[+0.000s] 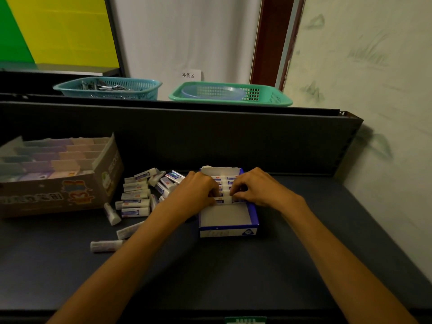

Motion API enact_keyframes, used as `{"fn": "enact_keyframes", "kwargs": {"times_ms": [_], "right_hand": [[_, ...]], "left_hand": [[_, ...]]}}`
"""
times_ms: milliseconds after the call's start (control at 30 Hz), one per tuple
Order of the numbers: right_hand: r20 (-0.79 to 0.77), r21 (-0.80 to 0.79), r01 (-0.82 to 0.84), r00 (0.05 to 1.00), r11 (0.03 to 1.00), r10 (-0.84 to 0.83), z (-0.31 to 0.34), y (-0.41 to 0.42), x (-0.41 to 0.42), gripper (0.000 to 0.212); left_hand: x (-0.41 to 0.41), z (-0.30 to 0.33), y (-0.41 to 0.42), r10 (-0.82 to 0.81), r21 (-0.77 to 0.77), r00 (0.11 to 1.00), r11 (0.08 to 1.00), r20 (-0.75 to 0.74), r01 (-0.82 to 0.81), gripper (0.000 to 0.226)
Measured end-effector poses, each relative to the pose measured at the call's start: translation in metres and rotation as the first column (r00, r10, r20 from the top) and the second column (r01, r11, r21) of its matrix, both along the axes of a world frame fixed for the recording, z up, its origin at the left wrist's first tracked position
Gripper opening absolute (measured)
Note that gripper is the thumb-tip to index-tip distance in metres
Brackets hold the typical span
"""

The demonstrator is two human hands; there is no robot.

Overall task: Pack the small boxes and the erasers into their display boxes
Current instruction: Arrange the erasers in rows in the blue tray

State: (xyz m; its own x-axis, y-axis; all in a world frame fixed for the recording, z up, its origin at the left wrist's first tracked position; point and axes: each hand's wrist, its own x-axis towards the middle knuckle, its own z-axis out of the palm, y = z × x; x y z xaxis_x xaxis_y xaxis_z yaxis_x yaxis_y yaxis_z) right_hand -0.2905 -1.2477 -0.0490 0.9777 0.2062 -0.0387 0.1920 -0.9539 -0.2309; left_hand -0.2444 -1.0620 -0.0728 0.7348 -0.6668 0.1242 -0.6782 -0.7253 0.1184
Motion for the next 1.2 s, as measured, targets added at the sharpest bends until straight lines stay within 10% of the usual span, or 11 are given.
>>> {"fn": "enact_keyframes", "kwargs": {"times_ms": [600, 1200], "right_hand": [[0.3, -0.095, -0.02, 0.953, 0.995, 0.048, 0.018, 0.039, -0.004, 0.036], [0.249, -0.143, -0.116, 0.957, 0.983, 0.149, 0.014, 0.143, 0.002, 0.042]], "left_hand": [[-0.015, 0.044, 0.062, 0.184, 0.031, 0.978, 0.982, 0.094, -0.187, 0.042], [-0.032, 0.037, 0.171, 0.289, 0.1, 0.955, 0.95, 0.07, -0.295, 0.05]]}}
